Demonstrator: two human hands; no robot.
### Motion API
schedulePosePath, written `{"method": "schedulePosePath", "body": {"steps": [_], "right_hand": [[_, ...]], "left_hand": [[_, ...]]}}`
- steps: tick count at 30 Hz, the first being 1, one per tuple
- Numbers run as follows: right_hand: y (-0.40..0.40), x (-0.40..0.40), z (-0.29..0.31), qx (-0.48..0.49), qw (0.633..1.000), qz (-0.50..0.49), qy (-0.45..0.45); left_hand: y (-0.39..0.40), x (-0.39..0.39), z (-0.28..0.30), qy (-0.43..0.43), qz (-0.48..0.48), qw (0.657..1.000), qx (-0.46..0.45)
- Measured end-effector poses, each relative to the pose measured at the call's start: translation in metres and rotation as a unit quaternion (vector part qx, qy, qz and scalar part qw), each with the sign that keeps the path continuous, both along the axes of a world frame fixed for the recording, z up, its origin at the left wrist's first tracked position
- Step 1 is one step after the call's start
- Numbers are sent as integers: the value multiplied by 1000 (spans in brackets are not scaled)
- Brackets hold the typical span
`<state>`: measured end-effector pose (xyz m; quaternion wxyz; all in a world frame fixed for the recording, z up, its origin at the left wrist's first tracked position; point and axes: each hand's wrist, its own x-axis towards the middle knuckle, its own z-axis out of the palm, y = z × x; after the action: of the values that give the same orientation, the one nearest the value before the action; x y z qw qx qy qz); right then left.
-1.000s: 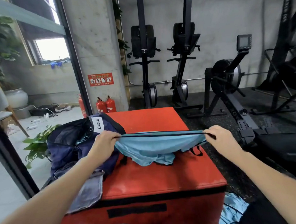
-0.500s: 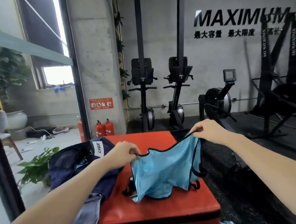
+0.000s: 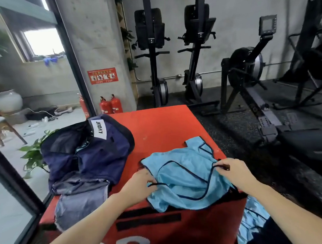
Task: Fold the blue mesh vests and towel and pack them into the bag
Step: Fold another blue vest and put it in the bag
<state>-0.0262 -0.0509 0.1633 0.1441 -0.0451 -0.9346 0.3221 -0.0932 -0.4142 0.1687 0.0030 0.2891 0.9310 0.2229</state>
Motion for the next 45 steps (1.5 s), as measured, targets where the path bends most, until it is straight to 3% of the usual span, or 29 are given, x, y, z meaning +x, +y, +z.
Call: {"method": "schedulePosePath", "body": {"steps": [3,14,19,24,29,39,45], "right_hand": [[-2,-8,-2,-20,1000,-5,18],[3,-22,0,-84,996,-18,30],[6,-20,0,-91,994,-28,45],[12,-15,12,-113,991,-32,71],[25,-16,66,-95,989,-51,105],[36,11,283,-5,979,-38,200],[22,57,400,-101,953,-28,285]], "left_hand": [[15,-15,-2,-20,28,998,50],[68,-76,11,-214,24,968,128],[73,-82,11,-232,60,962,132],[55,-77,41,-173,52,972,150],[18,-70,126,-79,60,982,162],[-49,-17,325,116,120,967,194],[-61,45,429,223,108,930,272]]}}
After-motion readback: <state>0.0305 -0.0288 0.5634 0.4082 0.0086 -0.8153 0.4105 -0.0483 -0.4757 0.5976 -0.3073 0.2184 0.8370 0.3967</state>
